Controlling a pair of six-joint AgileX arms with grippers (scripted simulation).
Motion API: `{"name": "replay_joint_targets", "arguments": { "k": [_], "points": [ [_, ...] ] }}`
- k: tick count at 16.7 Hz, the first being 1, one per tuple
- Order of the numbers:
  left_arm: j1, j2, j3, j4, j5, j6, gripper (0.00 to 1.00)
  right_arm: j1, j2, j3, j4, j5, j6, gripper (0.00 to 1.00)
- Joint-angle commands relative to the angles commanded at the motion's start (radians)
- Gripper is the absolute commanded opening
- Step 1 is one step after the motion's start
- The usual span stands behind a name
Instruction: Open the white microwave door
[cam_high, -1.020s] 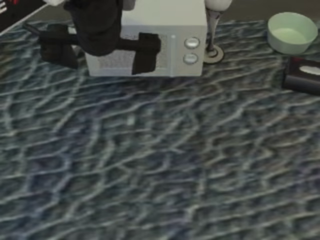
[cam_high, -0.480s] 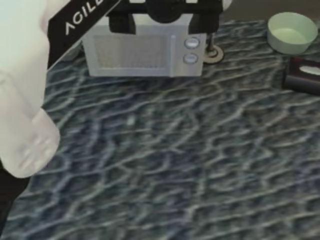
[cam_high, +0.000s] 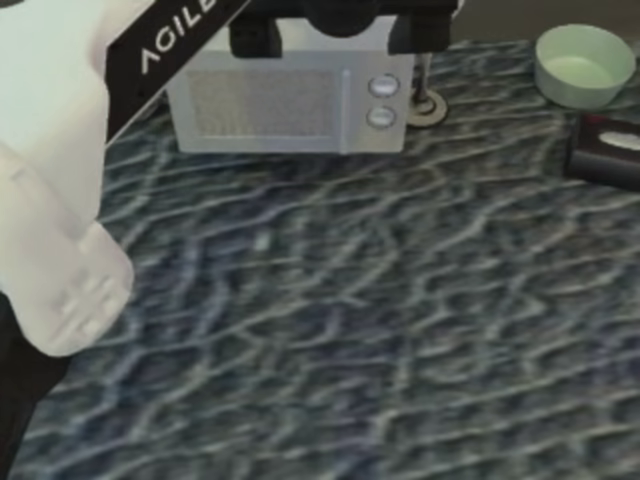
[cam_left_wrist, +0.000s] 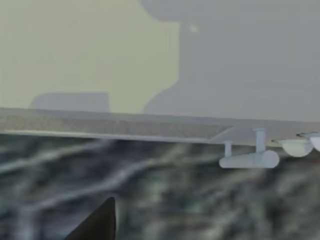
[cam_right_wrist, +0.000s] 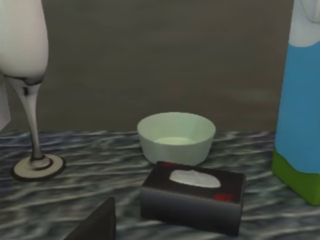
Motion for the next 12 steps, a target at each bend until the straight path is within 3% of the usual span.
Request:
{"name": "replay_joint_targets", "arguments": {
  "k": [8, 12],
  "points": [
    [0.042, 0.058, -0.151, 0.227, 0.019, 0.045, 1.00, 0.000, 0.000, 0.000, 0.000, 0.000, 0.000, 1.00],
    [0.048, 0.068, -0.172, 0.254, 0.022, 0.051, 1.00, 0.000, 0.000, 0.000, 0.000, 0.000, 0.000, 1.00]
  ]
}}
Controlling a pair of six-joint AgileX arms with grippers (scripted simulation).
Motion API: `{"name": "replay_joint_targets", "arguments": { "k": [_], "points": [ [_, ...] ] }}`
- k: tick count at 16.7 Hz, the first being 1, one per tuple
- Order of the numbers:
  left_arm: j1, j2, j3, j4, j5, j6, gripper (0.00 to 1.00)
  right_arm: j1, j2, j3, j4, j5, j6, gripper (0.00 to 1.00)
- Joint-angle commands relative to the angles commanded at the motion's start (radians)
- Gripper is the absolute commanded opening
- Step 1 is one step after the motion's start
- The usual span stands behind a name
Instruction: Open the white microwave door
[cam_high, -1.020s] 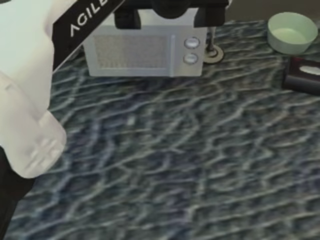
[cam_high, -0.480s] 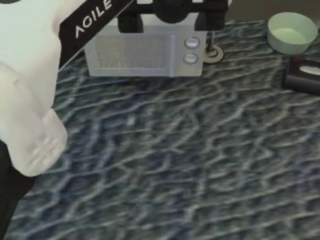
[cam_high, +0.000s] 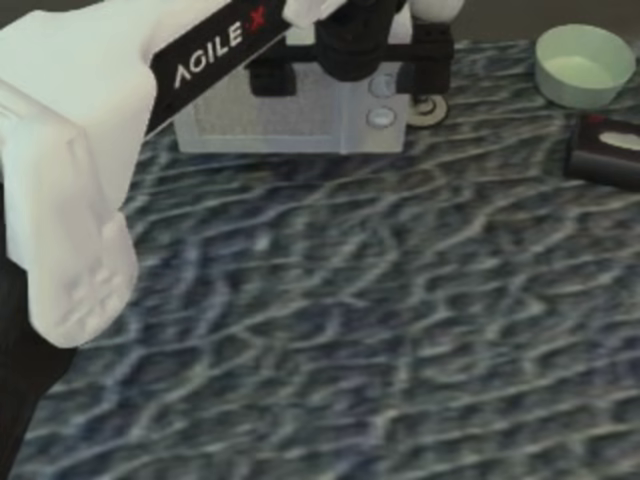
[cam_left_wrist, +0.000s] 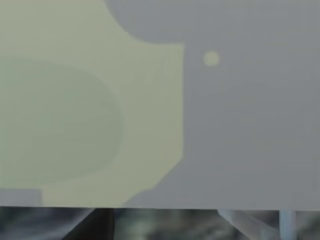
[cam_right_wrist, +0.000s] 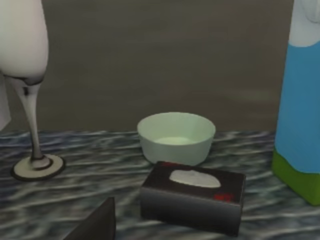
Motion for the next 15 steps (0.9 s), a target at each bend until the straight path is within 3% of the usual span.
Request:
{"name": "replay_joint_targets", "arguments": {
  "k": [1, 14, 15],
  "points": [
    [0.000, 0.000, 0.000, 0.000, 0.000, 0.000, 1.00, 0.000, 0.000, 0.000, 0.000, 0.000, 0.000, 1.00],
    [0.000, 0.000, 0.000, 0.000, 0.000, 0.000, 0.02, 0.000, 0.000, 0.000, 0.000, 0.000, 0.000, 1.00],
    [0.000, 0.000, 0.000, 0.000, 0.000, 0.000, 0.00, 0.000, 0.000, 0.000, 0.000, 0.000, 0.000, 1.00]
  ]
}}
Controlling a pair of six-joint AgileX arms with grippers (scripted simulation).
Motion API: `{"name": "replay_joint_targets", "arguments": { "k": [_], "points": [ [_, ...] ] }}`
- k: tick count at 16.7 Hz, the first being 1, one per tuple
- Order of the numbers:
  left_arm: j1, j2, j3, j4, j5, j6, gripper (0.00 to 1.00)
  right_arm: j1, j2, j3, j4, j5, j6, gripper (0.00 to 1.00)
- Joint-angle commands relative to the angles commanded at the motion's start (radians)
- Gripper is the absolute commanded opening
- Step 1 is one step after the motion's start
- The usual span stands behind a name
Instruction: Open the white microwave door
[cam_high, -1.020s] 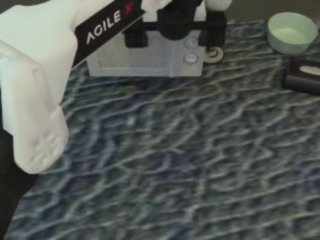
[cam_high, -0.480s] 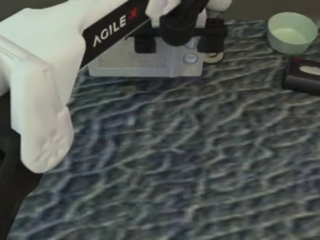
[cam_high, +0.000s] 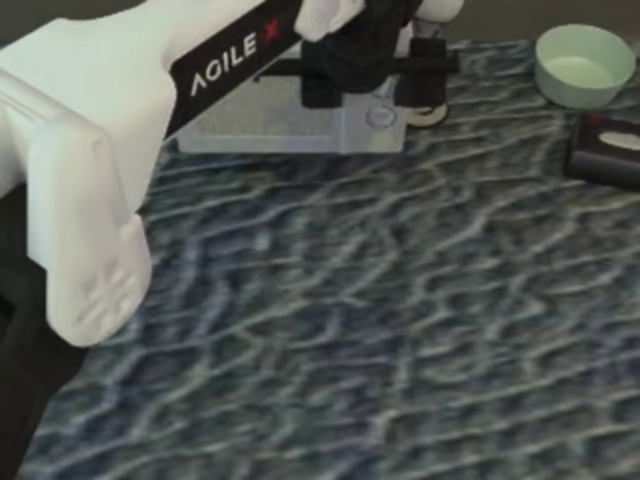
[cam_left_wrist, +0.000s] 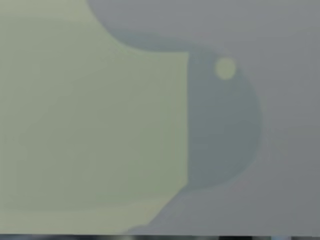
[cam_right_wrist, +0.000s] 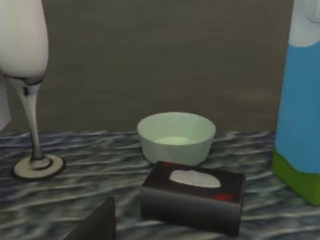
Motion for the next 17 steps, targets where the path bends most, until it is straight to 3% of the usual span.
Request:
{"name": "replay_joint_targets", "arguments": {
  "k": [7, 8, 17],
  "points": [
    [0.000, 0.000, 0.000, 0.000, 0.000, 0.000, 0.00, 0.000, 0.000, 0.000, 0.000, 0.000, 0.000, 1.00],
    [-0.034, 0.001, -0.034, 0.005, 0.022, -0.008, 0.00, 0.000, 0.000, 0.000, 0.000, 0.000, 0.000, 1.00],
    [-0.033, -0.133, -0.231, 0.087, -0.016, -0.032, 0.00, 0.000, 0.000, 0.000, 0.000, 0.000, 0.000, 1.00]
  ]
}}
